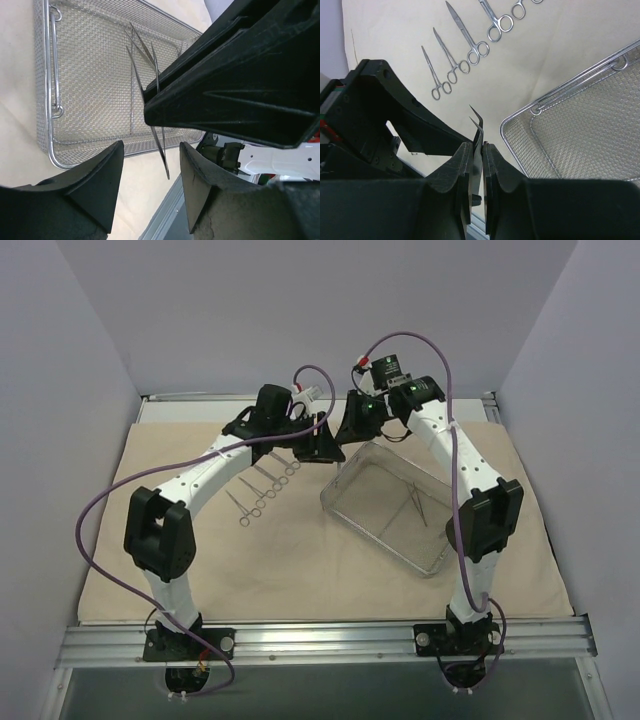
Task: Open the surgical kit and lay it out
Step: Place the medical item in the surgical kit.
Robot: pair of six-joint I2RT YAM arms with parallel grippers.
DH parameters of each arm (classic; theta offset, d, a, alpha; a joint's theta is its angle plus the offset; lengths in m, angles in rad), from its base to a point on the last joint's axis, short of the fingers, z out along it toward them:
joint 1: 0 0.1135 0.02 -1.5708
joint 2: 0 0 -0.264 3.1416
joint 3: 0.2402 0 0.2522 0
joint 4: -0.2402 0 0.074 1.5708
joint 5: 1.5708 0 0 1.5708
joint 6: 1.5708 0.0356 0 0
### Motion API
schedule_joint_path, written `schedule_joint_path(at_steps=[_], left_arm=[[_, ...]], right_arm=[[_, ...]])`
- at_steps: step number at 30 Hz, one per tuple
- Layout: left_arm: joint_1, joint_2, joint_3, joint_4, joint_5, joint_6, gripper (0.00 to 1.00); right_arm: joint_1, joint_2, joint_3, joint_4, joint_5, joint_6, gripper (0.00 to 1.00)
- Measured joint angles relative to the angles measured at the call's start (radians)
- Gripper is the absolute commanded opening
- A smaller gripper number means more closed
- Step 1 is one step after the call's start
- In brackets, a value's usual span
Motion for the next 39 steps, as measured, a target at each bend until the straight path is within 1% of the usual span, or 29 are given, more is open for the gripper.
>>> schedule_joint_path(at_steps=[3,5,6,7,8,9,10,11,12,13,16,20,22,24,27,29,30,31,32,36,39], left_arm=[[-0.009,0.009,0.001,0.0,0.005,-0.001,0.56],[-0.013,0.015,0.002,0.0,0.005,-0.002,0.46],[-0.013,0.018,0.003,-0.001,0.004,-0.004,0.37],[-0.013,0.021,0.003,-0.002,0.004,-0.006,0.11],[-0.013,0.023,0.005,-0.003,0.004,-0.011,0.02],[-0.013,0.026,0.01,-0.005,0.01,-0.009,0.02],[-0.013,0.027,0.014,-0.012,0.004,-0.006,0.02],[-0.012,0.027,0.016,-0.02,-0.006,-0.006,0.02],[-0.01,0.027,0.016,-0.025,-0.015,-0.005,0.02],[-0.007,0.027,0.016,-0.037,-0.032,-0.003,0.02],[0.023,0.008,-0.014,-0.084,-0.095,0.002,0.02],[0.117,-0.094,-0.162,-0.15,-0.216,0.003,0.02],[0.182,-0.175,-0.269,-0.212,-0.322,0.002,0.02],[0.23,-0.246,-0.324,-0.262,-0.396,-0.003,0.02],[0.267,-0.343,-0.415,-0.326,-0.51,-0.022,0.02],[0.282,-0.376,-0.466,-0.343,-0.549,-0.042,0.02],[0.292,-0.378,-0.484,-0.354,-0.565,-0.055,0.02],[0.304,-0.375,-0.501,-0.363,-0.583,-0.066,0.02],[0.317,-0.366,-0.515,-0.372,-0.599,-0.082,0.02],[0.36,-0.306,-0.55,-0.399,-0.654,-0.156,0.02],[0.379,-0.244,-0.573,-0.398,-0.66,-0.2,0.02]], right_arm=[[0.003,0.0,0.0,-0.001,-0.003,0.0,0.0],[0.008,0.001,0.0,-0.001,-0.003,0.0,0.0],[0.009,0.002,0.001,-0.001,-0.003,0.0,0.0],[0.011,0.004,0.003,-0.002,-0.004,0.001,0.0],[0.013,0.006,0.006,-0.002,-0.004,0.002,0.0],[0.014,0.009,0.007,0.0,-0.001,0.0,0.0],[0.014,0.014,0.01,0.001,0.0,0.0,0.11],[0.014,0.017,0.013,-0.002,0.002,0.001,0.4],[0.014,0.019,0.013,-0.002,0.005,0.005,0.53],[0.013,0.019,0.013,-0.01,0.016,0.005,0.99],[-0.003,0.019,0.013,-0.019,0.082,-0.005,1.0],[-0.041,0.008,-0.025,-0.026,0.169,-0.03,1.0],[-0.071,-0.012,-0.087,-0.025,0.184,-0.053,1.0],[-0.106,-0.039,-0.168,-0.021,0.166,-0.066,1.0],[-0.187,-0.074,-0.307,0.002,0.136,-0.071,0.99],[-0.233,-0.095,-0.387,0.014,0.148,-0.069,0.95],[-0.251,-0.103,-0.41,0.016,0.157,-0.066,0.91],[-0.26,-0.109,-0.421,0.015,0.165,-0.065,0.83],[-0.262,-0.114,-0.422,0.015,0.175,-0.066,0.82],[-0.246,-0.142,-0.422,0.029,0.185,-0.065,0.83],[-0.236,-0.161,-0.422,0.037,0.188,-0.066,0.84]])
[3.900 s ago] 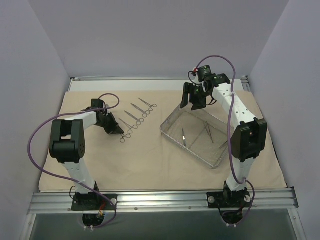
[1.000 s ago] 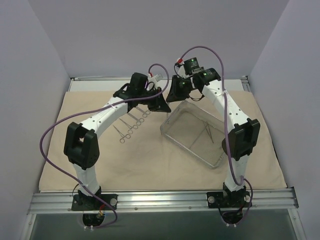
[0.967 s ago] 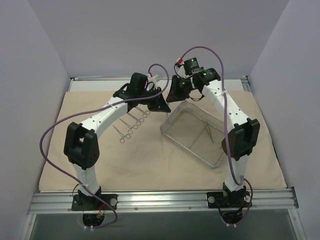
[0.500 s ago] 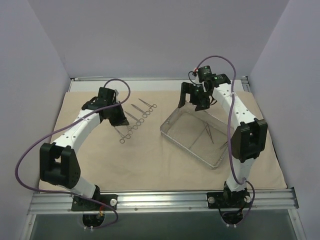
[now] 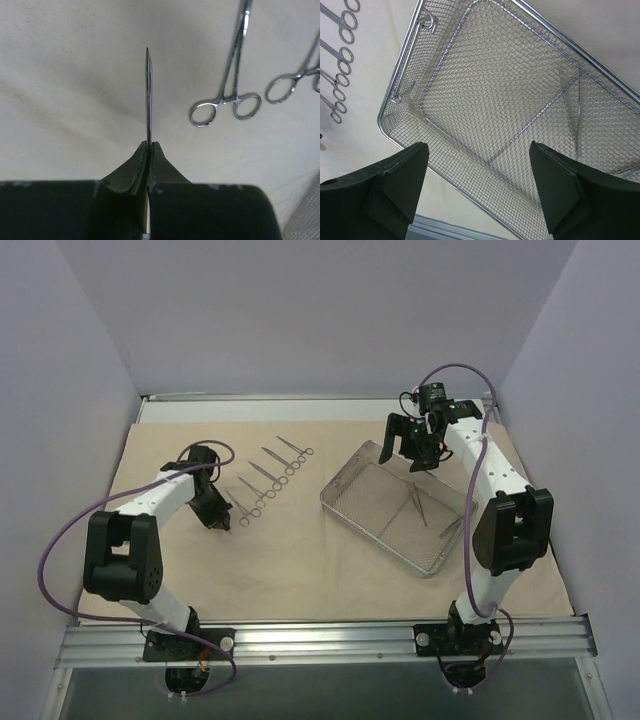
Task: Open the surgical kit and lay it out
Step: Place the medical item in the surgical kit.
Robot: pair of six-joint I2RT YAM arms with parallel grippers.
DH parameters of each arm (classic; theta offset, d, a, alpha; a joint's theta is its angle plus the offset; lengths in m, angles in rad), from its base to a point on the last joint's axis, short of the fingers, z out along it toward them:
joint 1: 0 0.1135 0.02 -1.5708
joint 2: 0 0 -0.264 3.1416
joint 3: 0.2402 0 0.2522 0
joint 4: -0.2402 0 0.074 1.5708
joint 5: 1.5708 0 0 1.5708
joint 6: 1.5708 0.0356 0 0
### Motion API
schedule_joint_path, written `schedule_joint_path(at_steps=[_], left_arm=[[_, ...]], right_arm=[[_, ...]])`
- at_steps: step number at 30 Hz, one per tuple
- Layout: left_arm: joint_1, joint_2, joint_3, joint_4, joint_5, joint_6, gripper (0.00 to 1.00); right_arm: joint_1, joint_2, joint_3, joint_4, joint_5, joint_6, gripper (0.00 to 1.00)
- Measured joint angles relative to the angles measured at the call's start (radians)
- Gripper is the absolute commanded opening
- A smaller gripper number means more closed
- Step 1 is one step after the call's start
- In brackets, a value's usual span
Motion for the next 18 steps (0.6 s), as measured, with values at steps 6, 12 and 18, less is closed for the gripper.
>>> schedule_joint_path(at_steps=[6,12,18], left_arm=[[0.005,0.1,0.002,0.002,-0.001,-0.043,0.02],[0.006,0.135,0.018,0.014,0.004,-0.067,0.02],[0.007,0.169,0.069,0.024,0.001,-0.066,0.02]], right_arm=[[0.0,-0.017,-0.002,0.001,0.012,-0.006,0.85],[0.0,-0.027,-0.034,0.003,0.013,-0.007,0.85],[0.0,-0.027,-0.038,0.005,0.013,-0.007,0.85]])
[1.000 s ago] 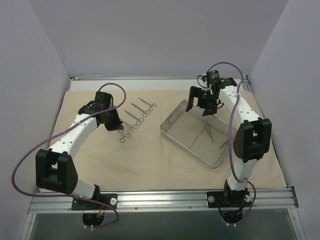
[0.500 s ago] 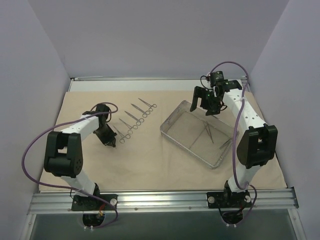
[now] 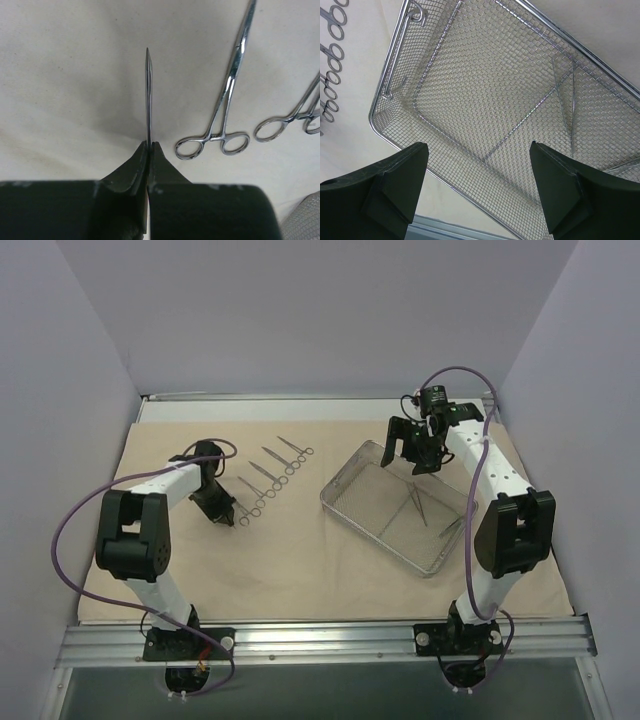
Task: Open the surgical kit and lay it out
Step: Place the medical item in the surgical kit.
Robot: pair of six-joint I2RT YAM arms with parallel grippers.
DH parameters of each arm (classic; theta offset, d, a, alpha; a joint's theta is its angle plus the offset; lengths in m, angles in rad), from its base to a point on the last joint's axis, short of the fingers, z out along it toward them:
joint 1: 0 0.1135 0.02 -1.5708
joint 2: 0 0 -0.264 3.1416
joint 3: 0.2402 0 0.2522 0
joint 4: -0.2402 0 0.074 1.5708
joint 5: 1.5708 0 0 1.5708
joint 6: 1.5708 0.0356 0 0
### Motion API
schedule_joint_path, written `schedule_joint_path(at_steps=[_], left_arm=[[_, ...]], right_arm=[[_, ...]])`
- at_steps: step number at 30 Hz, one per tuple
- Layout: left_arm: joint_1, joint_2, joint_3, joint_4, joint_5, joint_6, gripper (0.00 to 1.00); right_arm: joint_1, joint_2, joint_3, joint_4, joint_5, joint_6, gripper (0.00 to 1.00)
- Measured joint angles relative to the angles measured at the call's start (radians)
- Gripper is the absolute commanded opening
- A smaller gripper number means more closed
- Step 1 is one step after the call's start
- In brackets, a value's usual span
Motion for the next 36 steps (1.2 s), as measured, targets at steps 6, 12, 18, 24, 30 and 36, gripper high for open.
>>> schedule_joint_path(at_steps=[6,12,18,24,30,36], left_arm=[[0.004,0.021,0.037,0.008,-0.005,0.004,0.09],[0.007,0.047,0.037,0.014,0.005,0.003,0.28],[0.012,0.037,0.021,0.052,0.037,-0.013,0.46],[0.024,0.023,0.009,0.059,0.049,-0.015,0.51],[0.059,-0.016,-0.033,0.036,0.048,0.003,0.52],[0.079,-0.011,-0.033,0.035,0.056,0.018,0.51]], right_arm=[[0.0,0.0,0.0,0.0,0.0,-0.002,0.89],[-0.002,0.0,0.0,-0.006,0.023,-0.024,0.91],[-0.013,0.0,-0.025,-0.003,0.034,-0.033,0.91],[-0.029,0.004,-0.058,0.003,0.062,-0.054,0.9],[-0.046,0.036,-0.081,0.02,0.1,-0.08,0.88],[-0.047,0.043,-0.095,0.04,0.101,-0.085,0.88]])
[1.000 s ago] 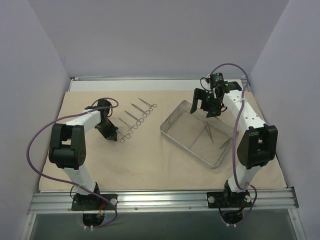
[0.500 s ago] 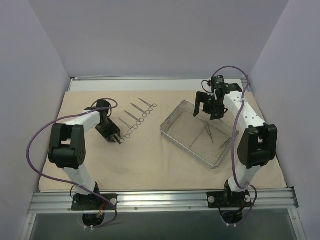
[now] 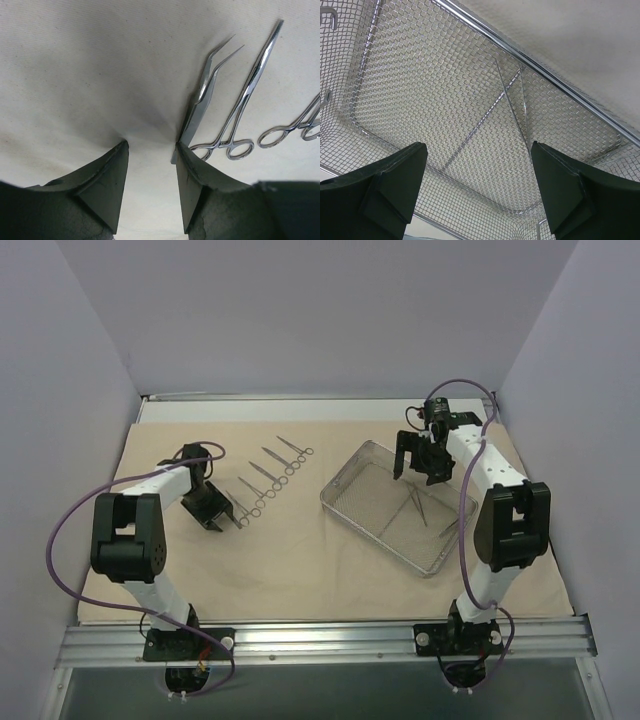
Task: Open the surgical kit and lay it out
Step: Place the medical item in the surgical kit, then pick up the medical item from the container.
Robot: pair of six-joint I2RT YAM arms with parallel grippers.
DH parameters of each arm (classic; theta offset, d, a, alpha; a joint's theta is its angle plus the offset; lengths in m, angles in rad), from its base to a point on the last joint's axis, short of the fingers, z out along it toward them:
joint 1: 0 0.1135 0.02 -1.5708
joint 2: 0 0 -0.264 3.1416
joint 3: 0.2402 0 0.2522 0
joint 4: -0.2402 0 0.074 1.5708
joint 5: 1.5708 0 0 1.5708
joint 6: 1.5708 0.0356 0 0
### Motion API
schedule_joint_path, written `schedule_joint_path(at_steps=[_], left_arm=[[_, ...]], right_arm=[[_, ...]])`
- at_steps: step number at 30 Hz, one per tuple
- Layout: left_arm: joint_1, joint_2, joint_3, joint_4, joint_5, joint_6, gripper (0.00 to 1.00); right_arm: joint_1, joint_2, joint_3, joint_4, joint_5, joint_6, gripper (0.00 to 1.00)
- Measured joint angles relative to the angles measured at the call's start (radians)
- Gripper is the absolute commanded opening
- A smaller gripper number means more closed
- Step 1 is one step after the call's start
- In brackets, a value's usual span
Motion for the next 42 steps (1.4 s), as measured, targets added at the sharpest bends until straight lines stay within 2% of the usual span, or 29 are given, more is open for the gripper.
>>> schedule_joint_path(at_steps=[9,16,22,32,34,42], left_arm=[[0.003,-0.006,0.001,0.001,0.005,0.023,0.47],[0.004,-0.008,0.068,0.006,0.006,0.039,0.52],[0.008,0.088,0.135,0.025,0.011,0.039,0.51],[0.027,0.118,0.148,0.011,0.019,0.05,0.4],[0.027,0.118,0.148,0.008,0.019,0.053,0.32],[0.031,0.117,0.141,0.008,0.018,0.058,0.25]], right_arm=[[-0.002,0.0,0.0,0.009,0.001,-0.003,0.88],[-0.021,0.008,-0.001,0.011,0.012,-0.007,0.86],[-0.032,0.013,-0.008,0.016,0.012,-0.014,0.85],[-0.032,0.013,-0.013,0.024,0.012,-0.014,0.85],[-0.033,0.016,-0.017,0.026,0.012,-0.014,0.84],[-0.043,0.071,-0.017,0.047,0.012,-0.021,0.82]])
